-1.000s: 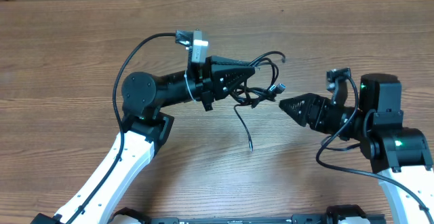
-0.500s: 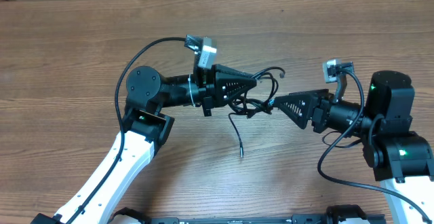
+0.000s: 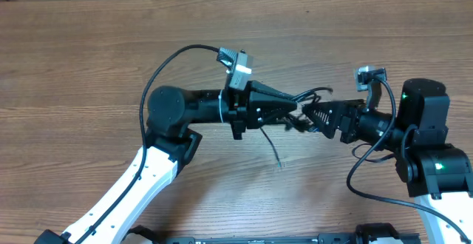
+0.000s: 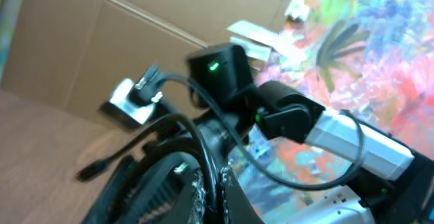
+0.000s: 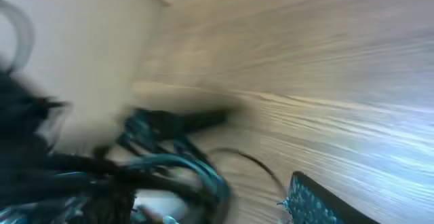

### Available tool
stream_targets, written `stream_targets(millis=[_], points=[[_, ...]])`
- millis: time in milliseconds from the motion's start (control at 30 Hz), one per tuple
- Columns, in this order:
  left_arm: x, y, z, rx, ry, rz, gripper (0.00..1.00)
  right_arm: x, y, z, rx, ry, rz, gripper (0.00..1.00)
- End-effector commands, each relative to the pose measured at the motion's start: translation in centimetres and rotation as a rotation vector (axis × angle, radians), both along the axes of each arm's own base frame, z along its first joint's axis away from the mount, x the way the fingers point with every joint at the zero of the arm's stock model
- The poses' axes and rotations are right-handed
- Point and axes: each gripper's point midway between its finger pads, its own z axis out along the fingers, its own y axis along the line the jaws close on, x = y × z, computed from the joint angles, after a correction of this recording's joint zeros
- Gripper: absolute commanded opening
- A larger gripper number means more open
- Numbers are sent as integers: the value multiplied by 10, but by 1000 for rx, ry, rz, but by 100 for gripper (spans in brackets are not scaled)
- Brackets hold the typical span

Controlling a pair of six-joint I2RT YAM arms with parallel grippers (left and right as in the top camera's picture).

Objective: Untangle cables

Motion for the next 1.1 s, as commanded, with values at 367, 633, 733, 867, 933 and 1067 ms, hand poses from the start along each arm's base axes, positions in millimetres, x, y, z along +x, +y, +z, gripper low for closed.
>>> stream_targets(millis=[367,633,733,867,933,1067], points=[[-12,5,26,-56,-36,-21,4,9,-51,-36,-236,117,-277,76],[18,19,15,-19,39,67,4,-17,-1,7,-77,-84,65,77],[22,20,16,-30,44,89,4,-31,9,24,-57,-199,167,77],[28,20,20,-50,71,121,4,-34,10,30,-58,-238,182,80],[28,20,20,-50,75,120,4,-35,11,30,-56,-242,190,80],[21,14,20,-48,118,85,4,-34,13,36,-54,-285,208,81]])
